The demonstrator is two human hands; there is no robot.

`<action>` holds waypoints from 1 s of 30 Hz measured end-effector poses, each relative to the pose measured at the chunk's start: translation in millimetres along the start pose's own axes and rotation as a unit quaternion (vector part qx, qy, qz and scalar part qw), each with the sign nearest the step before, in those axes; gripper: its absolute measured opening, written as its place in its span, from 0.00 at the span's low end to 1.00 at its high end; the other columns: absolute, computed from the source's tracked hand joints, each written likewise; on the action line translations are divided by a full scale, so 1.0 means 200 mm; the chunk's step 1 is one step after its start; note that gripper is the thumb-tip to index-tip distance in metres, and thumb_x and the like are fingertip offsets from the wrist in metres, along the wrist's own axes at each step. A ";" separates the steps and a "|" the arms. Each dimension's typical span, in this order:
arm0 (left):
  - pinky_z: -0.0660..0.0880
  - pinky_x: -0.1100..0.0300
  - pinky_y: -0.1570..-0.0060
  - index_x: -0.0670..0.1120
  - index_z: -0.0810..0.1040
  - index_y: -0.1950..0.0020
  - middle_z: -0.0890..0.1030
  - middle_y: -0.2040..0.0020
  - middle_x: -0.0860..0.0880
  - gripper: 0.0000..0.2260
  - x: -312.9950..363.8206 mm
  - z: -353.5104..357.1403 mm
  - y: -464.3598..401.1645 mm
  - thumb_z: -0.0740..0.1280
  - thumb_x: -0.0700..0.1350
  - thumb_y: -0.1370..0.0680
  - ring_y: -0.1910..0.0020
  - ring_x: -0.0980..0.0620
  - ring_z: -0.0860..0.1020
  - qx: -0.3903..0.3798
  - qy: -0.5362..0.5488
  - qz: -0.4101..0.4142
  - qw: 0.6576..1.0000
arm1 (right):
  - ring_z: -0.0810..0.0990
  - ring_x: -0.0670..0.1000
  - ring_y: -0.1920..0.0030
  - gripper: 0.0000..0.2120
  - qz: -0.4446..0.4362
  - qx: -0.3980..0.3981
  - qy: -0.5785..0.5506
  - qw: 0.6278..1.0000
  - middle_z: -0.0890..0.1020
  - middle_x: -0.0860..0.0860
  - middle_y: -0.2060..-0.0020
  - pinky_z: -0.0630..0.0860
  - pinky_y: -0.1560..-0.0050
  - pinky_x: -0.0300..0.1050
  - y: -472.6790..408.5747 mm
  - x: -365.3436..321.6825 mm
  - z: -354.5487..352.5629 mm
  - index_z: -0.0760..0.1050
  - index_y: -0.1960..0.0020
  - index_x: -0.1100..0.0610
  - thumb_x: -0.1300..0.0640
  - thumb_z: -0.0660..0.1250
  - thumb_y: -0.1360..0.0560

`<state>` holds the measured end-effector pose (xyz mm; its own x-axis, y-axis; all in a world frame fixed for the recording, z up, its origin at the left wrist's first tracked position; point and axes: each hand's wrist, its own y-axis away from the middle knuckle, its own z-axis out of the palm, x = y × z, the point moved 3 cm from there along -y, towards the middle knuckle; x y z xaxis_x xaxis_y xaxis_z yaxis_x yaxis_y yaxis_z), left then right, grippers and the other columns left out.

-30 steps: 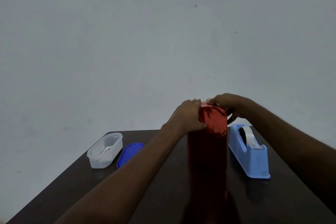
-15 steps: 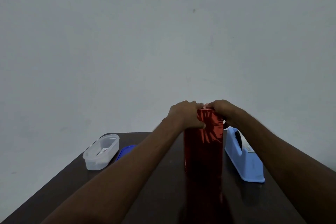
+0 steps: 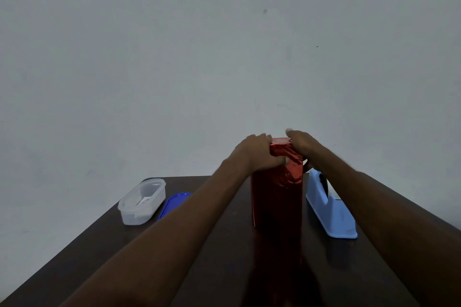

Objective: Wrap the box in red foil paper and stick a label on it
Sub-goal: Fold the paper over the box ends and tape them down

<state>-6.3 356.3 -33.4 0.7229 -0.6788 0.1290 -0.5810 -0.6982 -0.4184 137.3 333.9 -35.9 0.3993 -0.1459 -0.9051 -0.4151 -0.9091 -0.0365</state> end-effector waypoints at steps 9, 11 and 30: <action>0.69 0.55 0.42 0.41 0.72 0.34 0.75 0.37 0.43 0.33 0.01 -0.01 0.02 0.67 0.62 0.30 0.36 0.43 0.71 -0.010 0.056 -0.022 0.998 | 0.80 0.63 0.59 0.14 0.016 0.005 0.045 0.999 0.79 0.66 0.54 0.81 0.65 0.59 0.02 -0.03 -0.01 0.75 0.46 0.67 0.60 0.54 0.21; 0.65 0.54 0.35 0.41 0.67 0.27 0.70 0.29 0.44 0.34 -0.01 -0.01 0.06 0.69 0.59 0.27 0.29 0.43 0.66 0.025 0.125 -0.034 0.991 | 0.80 0.64 0.53 0.19 -0.003 0.050 0.006 0.999 0.79 0.66 0.47 0.80 0.53 0.59 0.01 -0.01 -0.01 0.74 0.43 0.66 0.54 0.50 0.18; 0.75 0.57 0.44 0.47 0.65 0.27 0.80 0.39 0.49 0.28 -0.20 0.42 0.46 0.71 0.47 0.25 0.41 0.48 0.79 0.117 0.301 -0.149 0.934 | 0.77 0.51 0.53 0.21 -0.214 0.125 0.110 0.962 0.79 0.52 0.51 0.72 0.52 0.48 0.26 0.52 0.27 0.70 0.38 0.59 0.43 0.54 0.17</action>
<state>-56.8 337.8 -153.1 0.4569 -0.5153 0.7250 -0.2386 -0.8562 -0.4582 111.8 292.1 -154.9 0.7303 0.1168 -0.6730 -0.3468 -0.7855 -0.5126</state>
